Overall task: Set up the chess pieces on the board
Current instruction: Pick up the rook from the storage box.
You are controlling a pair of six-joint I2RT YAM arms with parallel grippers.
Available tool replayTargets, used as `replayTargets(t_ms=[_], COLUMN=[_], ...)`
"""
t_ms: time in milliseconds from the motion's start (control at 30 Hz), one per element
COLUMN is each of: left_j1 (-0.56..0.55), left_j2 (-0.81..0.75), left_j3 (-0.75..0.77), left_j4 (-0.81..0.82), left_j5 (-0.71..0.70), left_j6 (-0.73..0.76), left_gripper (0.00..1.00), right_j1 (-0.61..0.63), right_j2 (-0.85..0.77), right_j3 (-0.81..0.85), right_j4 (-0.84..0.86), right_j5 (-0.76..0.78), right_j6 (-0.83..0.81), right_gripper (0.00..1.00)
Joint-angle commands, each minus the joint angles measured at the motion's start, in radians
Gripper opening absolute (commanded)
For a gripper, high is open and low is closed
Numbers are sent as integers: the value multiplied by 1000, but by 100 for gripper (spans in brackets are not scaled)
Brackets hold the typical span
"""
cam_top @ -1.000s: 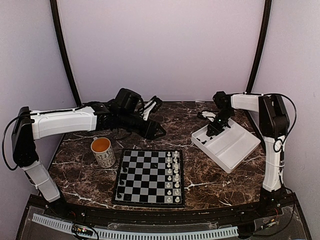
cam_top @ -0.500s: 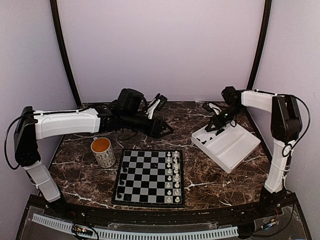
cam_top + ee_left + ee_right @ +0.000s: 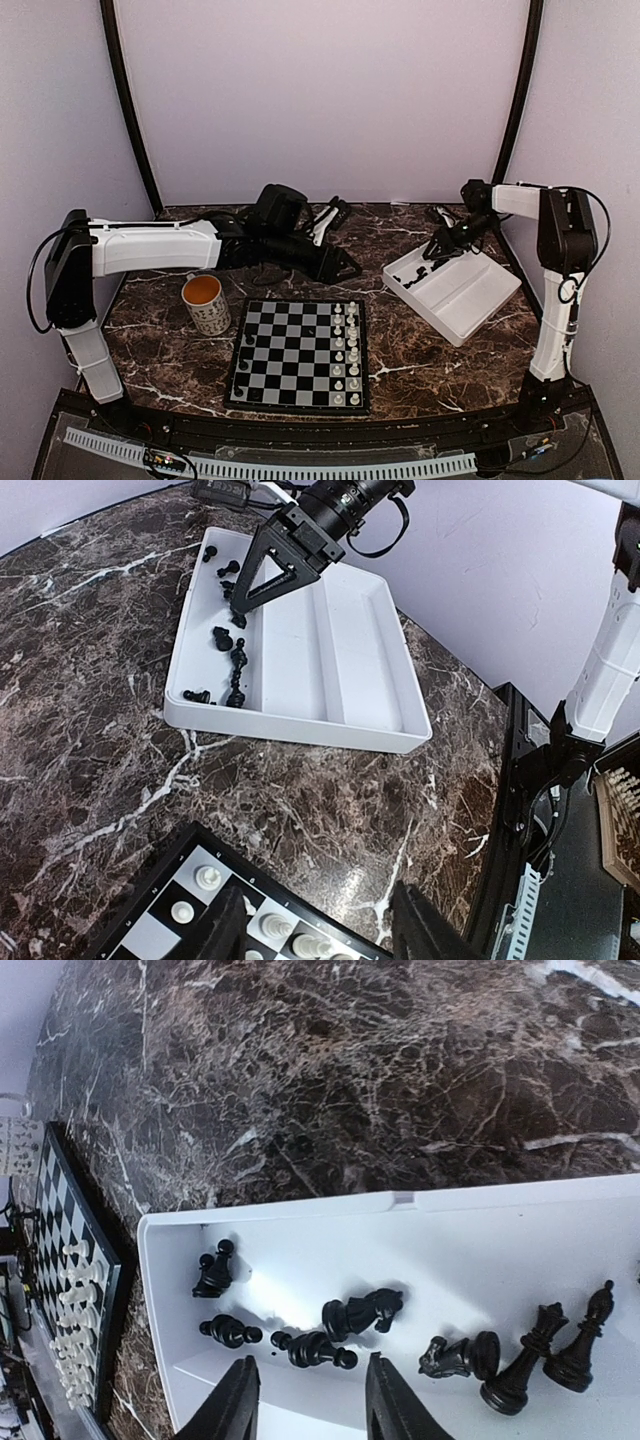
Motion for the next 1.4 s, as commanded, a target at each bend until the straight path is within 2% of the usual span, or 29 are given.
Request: replayTargets(t_ms=[0,200,400,600,1000,1367], left_j1=[-2,-1,-1,-1,-2,-1], left_j2=[-9,-7,-8,-18,-26,-27], left_j3=[29,30,40,32,10,4], left_j4=[-19,-57,-103,-125,-128,-122], left_j5=[10,-7,-46,-74,-77,-75], left_j6=[19,64,75,89,114,108], left_gripper=[52,52,51,51,51,51], right_j1=[8,62,72,69,66,64], right_j2=[-13,-13,69,74,156,210], right_j3=[68,99,241,257,347,391], right_j4=[-4,-10,-152,-129,-152,-146], right_j5=[148,438,414,561,772,820], right_j6=[-93,-298,-188,-113,-275,-347], right_gripper=[32,22,21,21,20,25])
